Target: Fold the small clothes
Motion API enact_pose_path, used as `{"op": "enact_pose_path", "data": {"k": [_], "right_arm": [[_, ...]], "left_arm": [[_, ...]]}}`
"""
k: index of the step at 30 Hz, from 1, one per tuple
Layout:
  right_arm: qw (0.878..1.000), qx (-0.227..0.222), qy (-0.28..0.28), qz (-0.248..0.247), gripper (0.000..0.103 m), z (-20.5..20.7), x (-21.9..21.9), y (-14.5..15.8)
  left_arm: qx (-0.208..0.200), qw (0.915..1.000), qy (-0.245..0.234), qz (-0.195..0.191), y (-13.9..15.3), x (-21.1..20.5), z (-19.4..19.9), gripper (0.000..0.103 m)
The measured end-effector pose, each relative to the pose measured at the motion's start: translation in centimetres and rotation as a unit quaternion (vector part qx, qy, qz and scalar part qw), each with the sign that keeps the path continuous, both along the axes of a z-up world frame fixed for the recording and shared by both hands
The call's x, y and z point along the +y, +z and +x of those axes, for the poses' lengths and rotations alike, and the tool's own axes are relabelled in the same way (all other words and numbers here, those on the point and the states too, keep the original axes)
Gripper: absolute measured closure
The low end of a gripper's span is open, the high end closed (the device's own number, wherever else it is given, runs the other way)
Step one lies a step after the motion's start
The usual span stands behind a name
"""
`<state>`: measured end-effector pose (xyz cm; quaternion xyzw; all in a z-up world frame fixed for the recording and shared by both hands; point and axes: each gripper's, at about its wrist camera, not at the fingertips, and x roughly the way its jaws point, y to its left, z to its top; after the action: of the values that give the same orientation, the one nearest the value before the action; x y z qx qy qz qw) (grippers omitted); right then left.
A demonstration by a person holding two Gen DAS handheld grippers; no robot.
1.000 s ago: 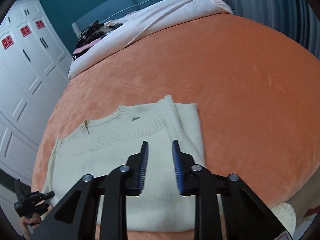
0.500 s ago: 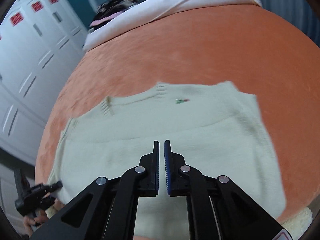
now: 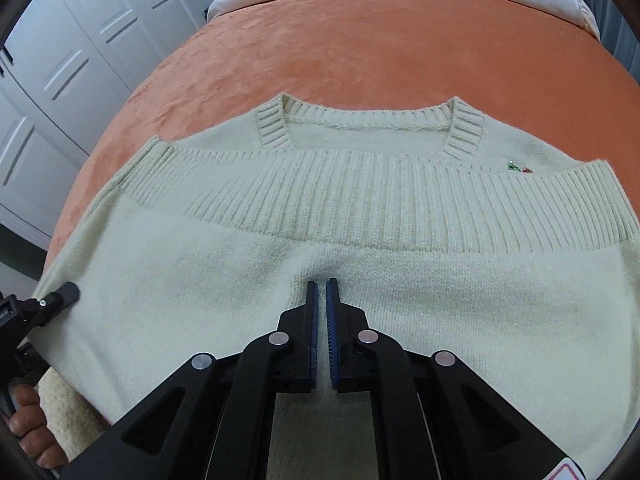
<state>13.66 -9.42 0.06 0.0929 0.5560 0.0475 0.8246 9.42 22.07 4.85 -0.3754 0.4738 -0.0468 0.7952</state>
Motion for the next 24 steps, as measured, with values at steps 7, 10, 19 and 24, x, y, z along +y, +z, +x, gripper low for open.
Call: {"op": "enact_pose_path", "data": {"k": [7, 10, 19, 24], "right_arm": [[0.99, -0.023, -0.053, 0.13, 0.098, -1.7, -4.5, 1.2], [0.976, -0.052, -0.098, 0.187, 0.091, -4.8, -8.5, 2.7], [0.957, -0.056, -0.199, 0.202, 0.074, -14.1, -19.1, 3.1], [0.949, -0.085, -0.184, 0.241, 0.03, -14.9, -19.4, 5.0]], "left_arm": [[-0.154, 0.973, -0.158, 0.066, 12.3, -12.8, -0.5, 0.084], [-0.179, 0.9529, -0.23, 0.083, 13.6, -19.7, -1.0, 0.084], [-0.129, 0.9025, -0.375, 0.169, 4.8, -31.4, -4.5, 0.062], [-0.177, 0.9, -0.344, 0.201, 5.5, -25.4, -8.7, 0.016]]}}
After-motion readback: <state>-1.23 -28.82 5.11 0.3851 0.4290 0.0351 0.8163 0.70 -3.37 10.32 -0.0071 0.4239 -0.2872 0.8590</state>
